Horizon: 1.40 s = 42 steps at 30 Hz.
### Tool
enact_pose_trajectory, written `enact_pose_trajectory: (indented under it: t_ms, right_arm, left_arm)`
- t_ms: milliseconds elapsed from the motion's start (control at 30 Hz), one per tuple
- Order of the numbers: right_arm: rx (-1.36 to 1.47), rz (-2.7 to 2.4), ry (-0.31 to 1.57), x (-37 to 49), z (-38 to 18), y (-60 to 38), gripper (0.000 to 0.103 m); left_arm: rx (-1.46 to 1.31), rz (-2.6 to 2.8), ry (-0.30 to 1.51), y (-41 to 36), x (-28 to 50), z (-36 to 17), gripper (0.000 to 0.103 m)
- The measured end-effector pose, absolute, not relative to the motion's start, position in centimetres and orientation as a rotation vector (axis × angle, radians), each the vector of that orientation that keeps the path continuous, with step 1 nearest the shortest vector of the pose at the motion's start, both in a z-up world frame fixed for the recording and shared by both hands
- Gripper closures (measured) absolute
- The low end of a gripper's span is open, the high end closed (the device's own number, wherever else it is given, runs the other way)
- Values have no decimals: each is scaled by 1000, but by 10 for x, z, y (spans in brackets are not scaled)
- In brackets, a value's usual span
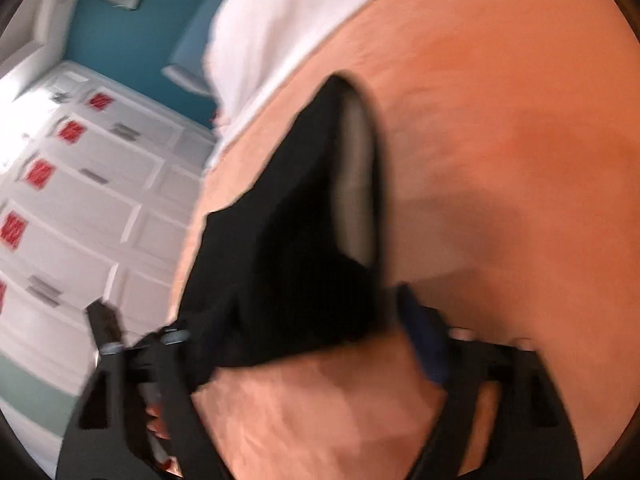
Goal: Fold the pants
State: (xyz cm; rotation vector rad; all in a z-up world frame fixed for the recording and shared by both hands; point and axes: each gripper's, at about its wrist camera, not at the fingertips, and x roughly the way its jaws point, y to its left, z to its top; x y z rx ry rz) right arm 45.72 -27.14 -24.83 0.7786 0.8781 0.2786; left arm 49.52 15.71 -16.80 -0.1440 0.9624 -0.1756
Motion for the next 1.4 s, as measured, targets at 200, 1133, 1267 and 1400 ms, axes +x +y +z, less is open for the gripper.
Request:
enact_pose_trajectory:
  t_ms: [200,1133,1267,1400]
  right_arm:
    - [574,263,647,419,-131,-280,47]
    - [394,331,959,395,-225,-237,51]
    - [362,438,922,410,-214,-216,52]
    - [227,253,929,445,-220,-229,100]
  left_arm:
    - [-36,-84,813,145,498,-75,41]
    - [234,22,1059,65,522,-191,20]
    - [249,34,1060,62,523,-193,19]
    - [263,23,1063,64,525,-195,11]
